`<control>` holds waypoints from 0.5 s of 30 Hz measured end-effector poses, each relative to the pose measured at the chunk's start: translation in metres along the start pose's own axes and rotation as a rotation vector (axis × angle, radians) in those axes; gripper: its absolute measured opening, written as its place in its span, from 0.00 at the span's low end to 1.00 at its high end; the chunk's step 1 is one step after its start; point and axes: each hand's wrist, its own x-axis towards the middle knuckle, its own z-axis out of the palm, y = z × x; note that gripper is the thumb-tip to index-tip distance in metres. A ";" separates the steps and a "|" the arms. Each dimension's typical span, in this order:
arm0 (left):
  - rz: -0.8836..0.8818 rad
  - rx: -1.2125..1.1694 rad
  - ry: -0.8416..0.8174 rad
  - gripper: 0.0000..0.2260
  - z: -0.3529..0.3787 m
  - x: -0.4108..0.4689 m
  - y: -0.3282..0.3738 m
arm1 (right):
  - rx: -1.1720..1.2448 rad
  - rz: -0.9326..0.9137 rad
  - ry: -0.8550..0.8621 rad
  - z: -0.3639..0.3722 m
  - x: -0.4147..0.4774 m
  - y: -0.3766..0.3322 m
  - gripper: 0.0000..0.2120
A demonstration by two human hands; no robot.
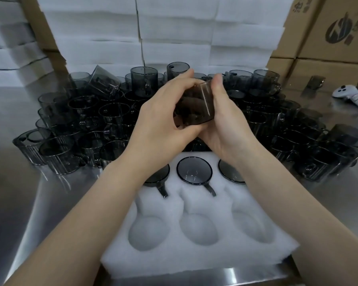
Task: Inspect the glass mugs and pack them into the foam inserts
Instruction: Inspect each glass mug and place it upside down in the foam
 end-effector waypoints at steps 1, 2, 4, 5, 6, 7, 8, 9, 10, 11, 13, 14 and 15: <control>0.016 -0.013 -0.012 0.23 0.000 -0.001 0.000 | 0.044 0.008 -0.006 -0.001 0.000 -0.001 0.23; 0.032 -0.028 -0.026 0.22 -0.001 -0.001 -0.001 | 0.088 0.024 -0.020 -0.002 0.000 -0.002 0.23; 0.052 -0.066 -0.046 0.20 -0.001 -0.001 -0.002 | 0.161 0.070 -0.055 -0.004 0.000 -0.004 0.22; 0.050 -0.092 -0.048 0.20 -0.002 -0.001 -0.003 | 0.192 0.089 -0.078 -0.005 0.000 -0.005 0.22; 0.043 -0.121 -0.048 0.21 -0.002 -0.001 -0.004 | 0.222 0.104 -0.105 -0.005 0.000 -0.005 0.22; 0.034 -0.148 -0.047 0.22 -0.002 -0.001 -0.005 | 0.247 0.116 -0.131 -0.005 0.000 -0.006 0.22; 0.023 -0.173 -0.047 0.23 -0.002 -0.001 -0.006 | 0.269 0.134 -0.161 -0.004 0.000 -0.006 0.23; 0.010 -0.198 -0.046 0.24 -0.002 -0.001 -0.006 | 0.289 0.159 -0.199 -0.004 0.000 -0.007 0.26; -0.009 -0.223 -0.041 0.25 -0.001 -0.001 -0.007 | 0.304 0.187 -0.241 -0.004 -0.001 -0.007 0.28; -0.035 -0.245 -0.033 0.26 -0.001 -0.001 -0.007 | 0.308 0.204 -0.280 -0.005 -0.001 -0.007 0.31; -0.078 -0.248 -0.015 0.30 0.000 -0.001 -0.008 | 0.249 0.200 -0.327 -0.007 -0.003 -0.005 0.33; -0.086 -0.228 -0.013 0.31 0.000 0.000 -0.009 | 0.197 0.187 -0.324 -0.008 -0.003 -0.005 0.34; -0.092 -0.198 -0.017 0.33 -0.001 -0.001 -0.008 | 0.143 0.164 -0.300 -0.008 -0.004 -0.005 0.34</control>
